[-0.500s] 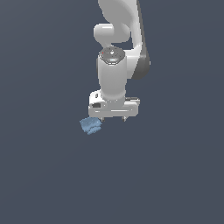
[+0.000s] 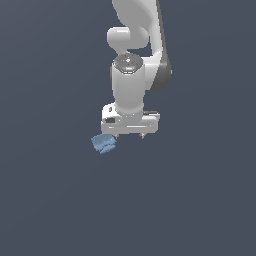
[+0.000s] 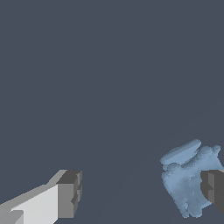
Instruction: Pick up the object and move it to a goal position.
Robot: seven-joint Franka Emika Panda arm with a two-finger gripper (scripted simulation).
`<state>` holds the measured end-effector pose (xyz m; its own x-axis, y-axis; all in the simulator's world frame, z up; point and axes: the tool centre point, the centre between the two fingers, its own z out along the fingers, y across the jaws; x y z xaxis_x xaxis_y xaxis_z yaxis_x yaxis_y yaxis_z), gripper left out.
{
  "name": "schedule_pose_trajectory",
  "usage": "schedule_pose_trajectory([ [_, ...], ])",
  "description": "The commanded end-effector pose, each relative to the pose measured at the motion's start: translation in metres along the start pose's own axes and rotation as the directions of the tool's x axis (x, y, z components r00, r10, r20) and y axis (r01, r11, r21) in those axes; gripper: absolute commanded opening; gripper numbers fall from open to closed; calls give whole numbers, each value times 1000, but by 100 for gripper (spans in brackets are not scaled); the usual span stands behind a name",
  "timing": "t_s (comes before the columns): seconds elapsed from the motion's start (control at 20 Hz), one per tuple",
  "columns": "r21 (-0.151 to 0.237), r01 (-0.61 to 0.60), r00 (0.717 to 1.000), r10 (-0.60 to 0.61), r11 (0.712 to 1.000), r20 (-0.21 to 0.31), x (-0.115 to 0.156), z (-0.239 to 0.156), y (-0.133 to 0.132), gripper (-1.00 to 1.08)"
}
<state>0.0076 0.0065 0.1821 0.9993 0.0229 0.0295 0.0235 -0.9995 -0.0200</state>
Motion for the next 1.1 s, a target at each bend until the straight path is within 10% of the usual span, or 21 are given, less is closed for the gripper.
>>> schedule_pose_trajectory([
  [0.0, 0, 0, 1000, 0, 1000, 0, 0, 0, 0, 68],
  [1.05, -48, -91, 995, 93, 995, 27, 2, 9, 15, 68],
])
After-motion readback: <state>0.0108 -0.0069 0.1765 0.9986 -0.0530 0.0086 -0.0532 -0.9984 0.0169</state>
